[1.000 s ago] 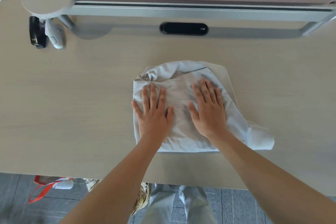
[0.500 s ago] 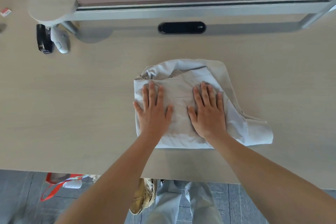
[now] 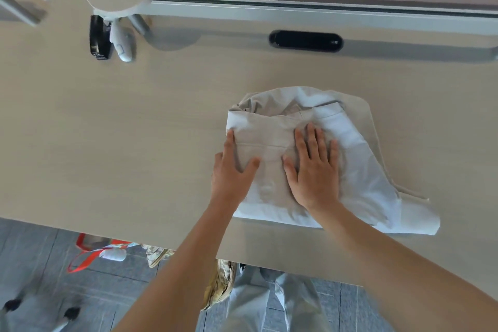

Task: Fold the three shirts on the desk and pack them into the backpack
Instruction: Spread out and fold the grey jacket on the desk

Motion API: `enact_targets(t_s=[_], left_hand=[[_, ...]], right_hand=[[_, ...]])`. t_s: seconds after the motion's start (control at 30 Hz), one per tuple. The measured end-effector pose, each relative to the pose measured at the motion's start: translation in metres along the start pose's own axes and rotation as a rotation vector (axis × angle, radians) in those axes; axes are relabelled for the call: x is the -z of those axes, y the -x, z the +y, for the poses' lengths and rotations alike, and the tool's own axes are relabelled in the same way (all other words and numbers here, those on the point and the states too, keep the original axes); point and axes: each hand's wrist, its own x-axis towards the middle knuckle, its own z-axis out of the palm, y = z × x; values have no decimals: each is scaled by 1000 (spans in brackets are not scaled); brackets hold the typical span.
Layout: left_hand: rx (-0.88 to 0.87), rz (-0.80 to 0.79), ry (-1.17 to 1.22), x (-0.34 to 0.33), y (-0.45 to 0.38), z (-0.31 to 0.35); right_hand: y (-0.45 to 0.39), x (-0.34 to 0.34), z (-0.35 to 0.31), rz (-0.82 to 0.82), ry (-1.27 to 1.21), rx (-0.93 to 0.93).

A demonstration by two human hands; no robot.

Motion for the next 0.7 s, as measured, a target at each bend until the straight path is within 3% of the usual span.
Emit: enact_targets(t_s=[0.3,0.53,0.7], left_hand=[[-30,-90,187,10,5,-1],[-127,-27,122,12,26,31],[-180,15,-3,10,37,63]], right_hand=[[-1,-4,0,11,7,4],[-1,8,3,-22,-71,1],[25,38,40,77,-46,-61]])
